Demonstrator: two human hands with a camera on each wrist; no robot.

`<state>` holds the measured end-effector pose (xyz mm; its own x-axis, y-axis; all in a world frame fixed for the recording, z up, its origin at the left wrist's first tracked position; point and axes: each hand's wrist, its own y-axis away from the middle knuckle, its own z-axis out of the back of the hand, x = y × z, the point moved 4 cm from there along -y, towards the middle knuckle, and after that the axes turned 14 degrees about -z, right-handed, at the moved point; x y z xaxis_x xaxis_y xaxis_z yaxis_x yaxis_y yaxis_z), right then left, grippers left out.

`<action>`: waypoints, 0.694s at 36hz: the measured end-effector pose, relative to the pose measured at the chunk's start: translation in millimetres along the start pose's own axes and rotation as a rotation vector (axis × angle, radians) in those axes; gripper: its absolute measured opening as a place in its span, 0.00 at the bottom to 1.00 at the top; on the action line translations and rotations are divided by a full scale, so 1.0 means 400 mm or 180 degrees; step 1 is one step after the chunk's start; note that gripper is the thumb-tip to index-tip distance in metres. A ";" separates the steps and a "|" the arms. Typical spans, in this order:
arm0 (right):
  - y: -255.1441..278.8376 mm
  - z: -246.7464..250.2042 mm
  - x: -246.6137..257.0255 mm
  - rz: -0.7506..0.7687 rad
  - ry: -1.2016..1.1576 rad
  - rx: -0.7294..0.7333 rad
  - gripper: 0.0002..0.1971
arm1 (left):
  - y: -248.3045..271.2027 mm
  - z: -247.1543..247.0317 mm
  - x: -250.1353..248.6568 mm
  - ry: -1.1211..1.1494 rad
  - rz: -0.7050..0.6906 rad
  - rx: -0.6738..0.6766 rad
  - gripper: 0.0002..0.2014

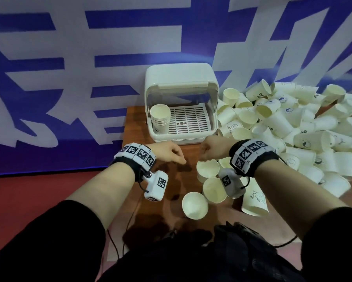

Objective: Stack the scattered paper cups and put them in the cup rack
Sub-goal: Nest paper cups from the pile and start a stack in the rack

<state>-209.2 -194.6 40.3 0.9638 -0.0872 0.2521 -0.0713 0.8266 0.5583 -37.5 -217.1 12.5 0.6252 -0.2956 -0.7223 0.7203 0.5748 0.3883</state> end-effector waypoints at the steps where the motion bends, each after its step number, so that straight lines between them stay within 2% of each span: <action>1: 0.004 -0.014 -0.003 -0.0017 0.0035 0.0070 0.09 | 0.003 -0.011 -0.001 0.0001 0.0041 0.0031 0.10; 8: 0.031 -0.077 -0.013 0.0129 0.0335 0.0030 0.13 | 0.022 -0.085 -0.008 -0.0052 0.0204 0.0059 0.07; 16: 0.039 -0.113 -0.012 0.0411 0.0333 -0.0034 0.07 | 0.047 -0.167 0.004 0.0057 0.0414 0.0088 0.15; 25: 0.027 -0.146 -0.012 0.0225 0.0584 -0.0319 0.07 | 0.057 -0.242 0.012 0.0173 0.0523 0.0211 0.14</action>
<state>-199.6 -152.7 -1.2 0.9886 0.0679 0.1345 -0.1231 0.8790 0.4606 -47.0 -131.6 -37.4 0.7202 -0.1591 -0.6753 0.6292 0.5598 0.5391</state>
